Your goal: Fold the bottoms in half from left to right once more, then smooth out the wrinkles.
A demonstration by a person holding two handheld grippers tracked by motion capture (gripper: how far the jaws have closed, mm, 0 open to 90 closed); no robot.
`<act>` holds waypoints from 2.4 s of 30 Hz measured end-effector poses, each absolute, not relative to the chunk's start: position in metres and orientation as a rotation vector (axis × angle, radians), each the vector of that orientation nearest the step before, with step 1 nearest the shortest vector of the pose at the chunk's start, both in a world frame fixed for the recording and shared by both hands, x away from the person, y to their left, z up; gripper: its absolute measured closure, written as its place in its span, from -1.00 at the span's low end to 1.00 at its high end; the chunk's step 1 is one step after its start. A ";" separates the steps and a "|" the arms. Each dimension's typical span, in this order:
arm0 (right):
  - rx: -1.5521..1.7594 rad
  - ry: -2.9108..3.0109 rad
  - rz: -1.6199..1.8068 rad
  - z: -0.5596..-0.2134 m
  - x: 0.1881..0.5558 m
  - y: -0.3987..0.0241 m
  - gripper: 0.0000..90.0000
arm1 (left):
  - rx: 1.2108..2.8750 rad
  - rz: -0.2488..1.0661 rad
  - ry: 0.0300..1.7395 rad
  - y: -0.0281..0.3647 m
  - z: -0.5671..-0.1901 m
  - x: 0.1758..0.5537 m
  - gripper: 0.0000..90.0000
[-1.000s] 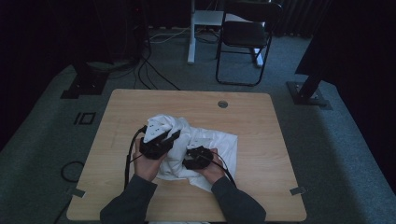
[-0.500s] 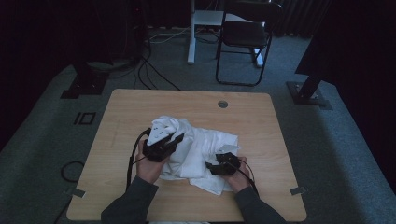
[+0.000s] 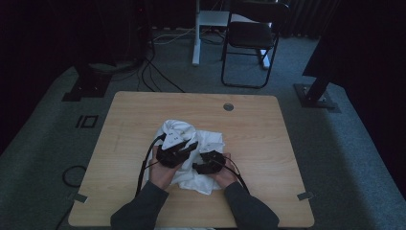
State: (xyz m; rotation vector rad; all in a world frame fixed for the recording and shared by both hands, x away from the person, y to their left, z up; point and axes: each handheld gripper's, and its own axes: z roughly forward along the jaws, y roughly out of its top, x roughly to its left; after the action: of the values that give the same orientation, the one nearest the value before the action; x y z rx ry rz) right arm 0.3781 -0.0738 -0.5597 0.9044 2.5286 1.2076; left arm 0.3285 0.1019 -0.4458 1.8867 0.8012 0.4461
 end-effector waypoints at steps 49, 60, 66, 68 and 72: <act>1.069 2.334 1.329 -0.511 0.409 -0.148 0.82 | 1.802 0.508 0.907 0.147 -0.445 0.350 0.47; 1.103 2.335 1.273 -0.518 0.424 -0.145 0.82 | 1.975 0.368 1.053 0.142 -0.512 0.388 0.60; 1.186 2.316 1.247 -0.523 0.427 -0.152 0.41 | 1.999 0.408 1.069 0.133 -0.529 0.386 0.64; 1.194 2.296 1.253 -0.519 0.425 -0.155 0.24 | 2.017 0.449 1.066 0.129 -0.529 0.384 0.65; 1.177 2.224 1.247 -0.501 0.411 -0.161 0.01 | 2.044 0.522 1.065 0.124 -0.530 0.381 0.66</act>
State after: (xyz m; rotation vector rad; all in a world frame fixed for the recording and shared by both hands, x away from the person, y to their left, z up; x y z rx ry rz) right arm 0.4114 -0.1614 -0.5013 1.1772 2.2242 1.2472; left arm 0.3811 0.1237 -0.5297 2.0444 1.0649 0.5218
